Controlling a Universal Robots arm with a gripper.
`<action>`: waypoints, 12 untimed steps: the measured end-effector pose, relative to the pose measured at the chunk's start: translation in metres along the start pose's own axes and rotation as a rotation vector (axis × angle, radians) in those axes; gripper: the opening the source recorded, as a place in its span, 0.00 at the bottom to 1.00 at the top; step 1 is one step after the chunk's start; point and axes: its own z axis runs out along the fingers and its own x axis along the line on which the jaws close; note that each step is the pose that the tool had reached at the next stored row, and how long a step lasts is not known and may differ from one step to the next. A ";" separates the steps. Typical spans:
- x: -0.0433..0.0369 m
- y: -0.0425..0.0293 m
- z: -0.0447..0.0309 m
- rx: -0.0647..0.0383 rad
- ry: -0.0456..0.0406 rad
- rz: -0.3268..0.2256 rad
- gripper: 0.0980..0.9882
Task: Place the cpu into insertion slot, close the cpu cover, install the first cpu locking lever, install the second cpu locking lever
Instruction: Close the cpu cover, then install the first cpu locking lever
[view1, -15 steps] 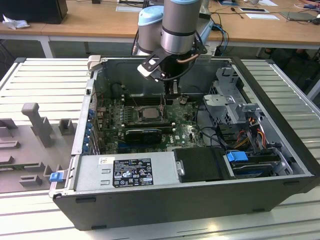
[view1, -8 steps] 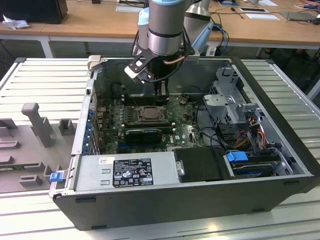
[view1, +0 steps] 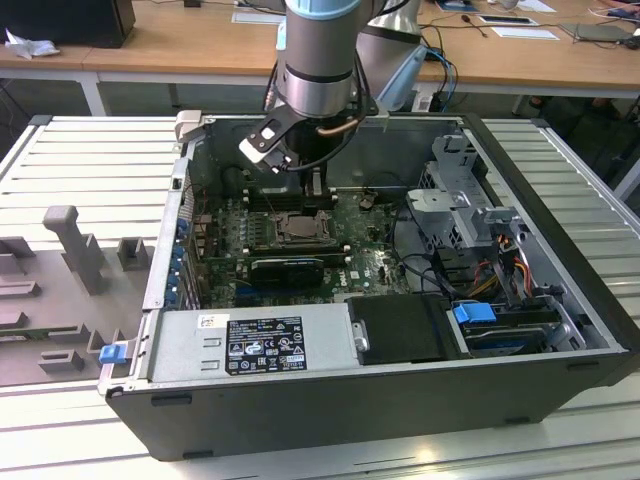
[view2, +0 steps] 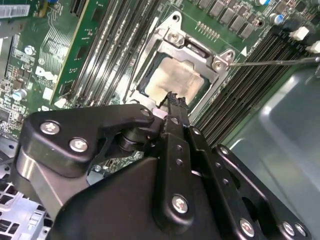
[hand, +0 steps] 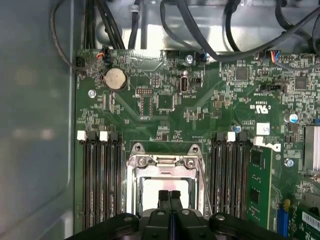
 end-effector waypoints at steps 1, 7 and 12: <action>0.0000 -0.0009 0.0000 0.000 0.0000 0.000 0.01; 0.0000 -0.0055 -0.0001 0.000 -0.0001 0.000 0.01; 0.0001 -0.0058 -0.0033 0.000 -0.0001 0.000 0.01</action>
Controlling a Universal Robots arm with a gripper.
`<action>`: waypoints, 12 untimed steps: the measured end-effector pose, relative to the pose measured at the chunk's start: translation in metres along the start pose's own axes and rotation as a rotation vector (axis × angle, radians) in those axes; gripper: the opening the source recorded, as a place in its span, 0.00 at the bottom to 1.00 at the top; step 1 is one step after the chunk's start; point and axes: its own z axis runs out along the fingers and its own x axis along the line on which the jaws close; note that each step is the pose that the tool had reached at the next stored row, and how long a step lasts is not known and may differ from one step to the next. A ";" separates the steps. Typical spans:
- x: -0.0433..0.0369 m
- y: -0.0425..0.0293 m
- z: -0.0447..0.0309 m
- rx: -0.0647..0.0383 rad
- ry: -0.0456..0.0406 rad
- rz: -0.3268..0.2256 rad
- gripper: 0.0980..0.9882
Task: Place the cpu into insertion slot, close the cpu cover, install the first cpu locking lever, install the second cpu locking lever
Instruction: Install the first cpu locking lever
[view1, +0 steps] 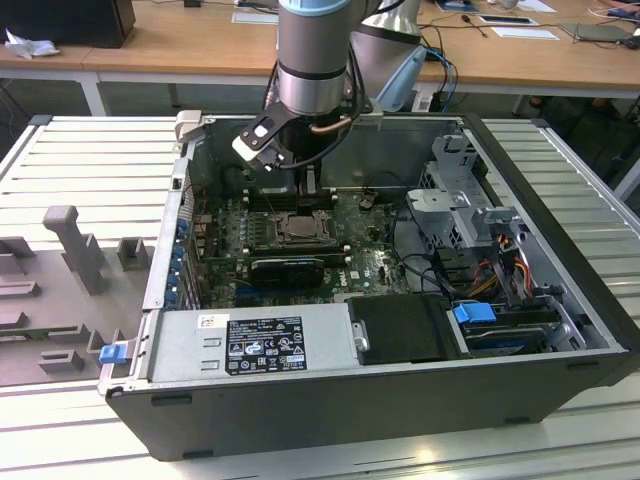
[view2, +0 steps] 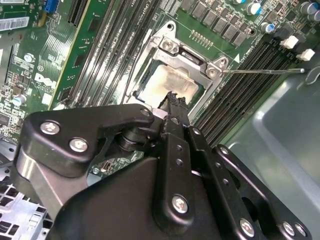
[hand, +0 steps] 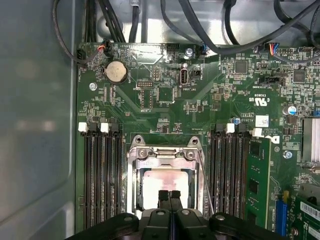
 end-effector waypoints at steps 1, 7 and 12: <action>0.0000 0.0000 -0.0004 0.000 0.0001 0.000 0.01; 0.0001 0.0000 -0.0075 0.000 0.0001 0.000 0.01; 0.0003 0.0001 -0.0192 0.000 0.0001 0.000 0.01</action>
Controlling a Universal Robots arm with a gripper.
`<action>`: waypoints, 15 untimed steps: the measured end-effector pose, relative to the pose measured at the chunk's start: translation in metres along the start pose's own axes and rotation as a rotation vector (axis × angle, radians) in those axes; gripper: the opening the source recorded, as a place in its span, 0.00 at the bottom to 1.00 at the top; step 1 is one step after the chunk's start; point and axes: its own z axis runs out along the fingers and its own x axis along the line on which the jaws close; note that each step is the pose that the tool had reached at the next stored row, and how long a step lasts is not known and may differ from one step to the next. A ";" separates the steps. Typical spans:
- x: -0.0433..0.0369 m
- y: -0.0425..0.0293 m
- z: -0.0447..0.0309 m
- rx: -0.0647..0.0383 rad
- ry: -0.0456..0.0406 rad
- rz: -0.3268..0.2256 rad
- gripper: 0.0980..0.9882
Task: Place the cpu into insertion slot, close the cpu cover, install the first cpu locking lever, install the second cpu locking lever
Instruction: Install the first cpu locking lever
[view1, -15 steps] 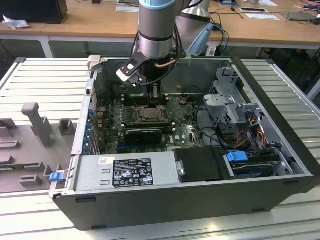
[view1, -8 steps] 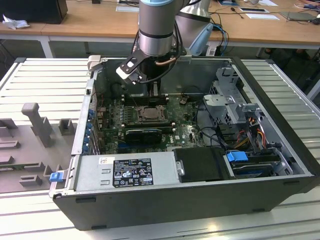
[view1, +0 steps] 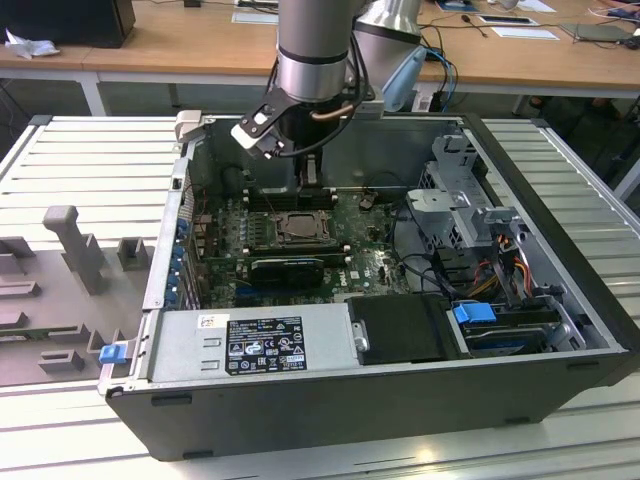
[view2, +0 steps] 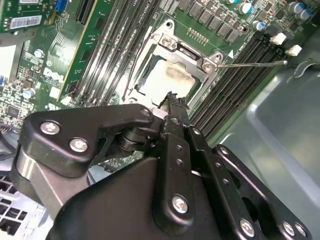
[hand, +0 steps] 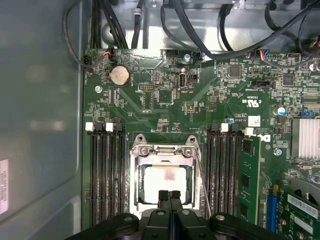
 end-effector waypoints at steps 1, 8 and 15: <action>0.0000 0.0000 -0.0015 0.000 0.0000 0.000 0.01; 0.0003 0.0001 -0.0174 0.000 0.0001 0.000 0.01; 0.0005 0.0001 -0.0333 0.000 0.0000 0.000 0.01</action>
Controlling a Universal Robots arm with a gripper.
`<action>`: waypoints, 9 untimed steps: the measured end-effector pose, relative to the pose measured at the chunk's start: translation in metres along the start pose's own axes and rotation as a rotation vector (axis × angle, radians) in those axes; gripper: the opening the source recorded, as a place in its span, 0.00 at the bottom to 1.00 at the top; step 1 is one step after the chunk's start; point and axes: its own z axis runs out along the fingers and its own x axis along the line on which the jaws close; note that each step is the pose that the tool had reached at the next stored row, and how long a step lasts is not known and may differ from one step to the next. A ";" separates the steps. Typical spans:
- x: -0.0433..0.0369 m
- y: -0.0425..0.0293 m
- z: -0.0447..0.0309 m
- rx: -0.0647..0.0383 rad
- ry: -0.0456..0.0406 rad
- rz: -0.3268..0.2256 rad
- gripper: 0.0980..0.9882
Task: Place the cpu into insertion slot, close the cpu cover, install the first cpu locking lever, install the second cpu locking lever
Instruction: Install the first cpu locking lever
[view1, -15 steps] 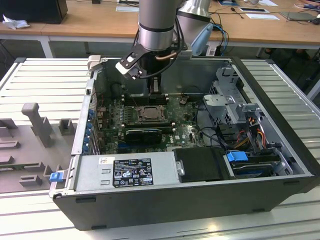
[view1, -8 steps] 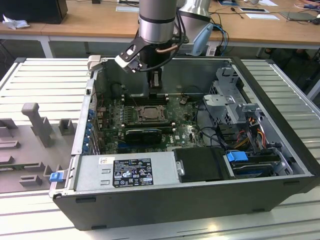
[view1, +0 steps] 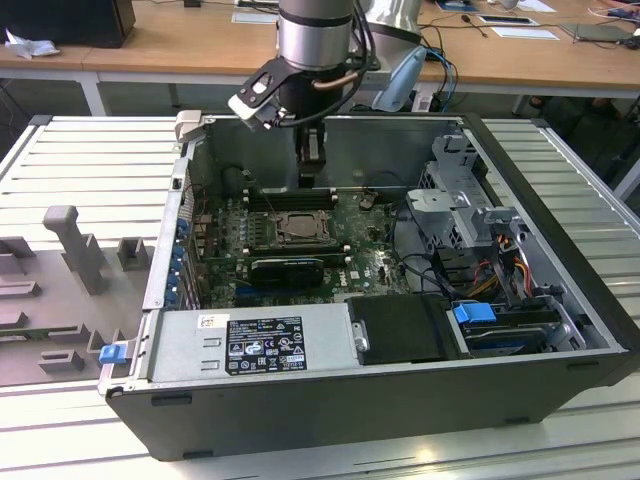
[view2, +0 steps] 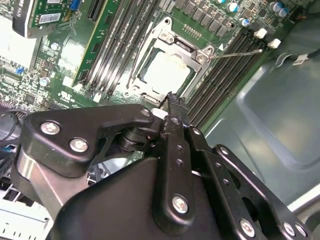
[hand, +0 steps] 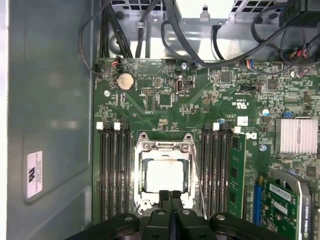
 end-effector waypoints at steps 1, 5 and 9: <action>0.0000 0.0000 -0.0023 0.000 0.0000 0.000 0.01; 0.0002 0.0000 -0.0098 0.000 0.0001 0.000 0.01; 0.0002 0.0001 -0.0098 0.001 0.0005 -0.085 0.01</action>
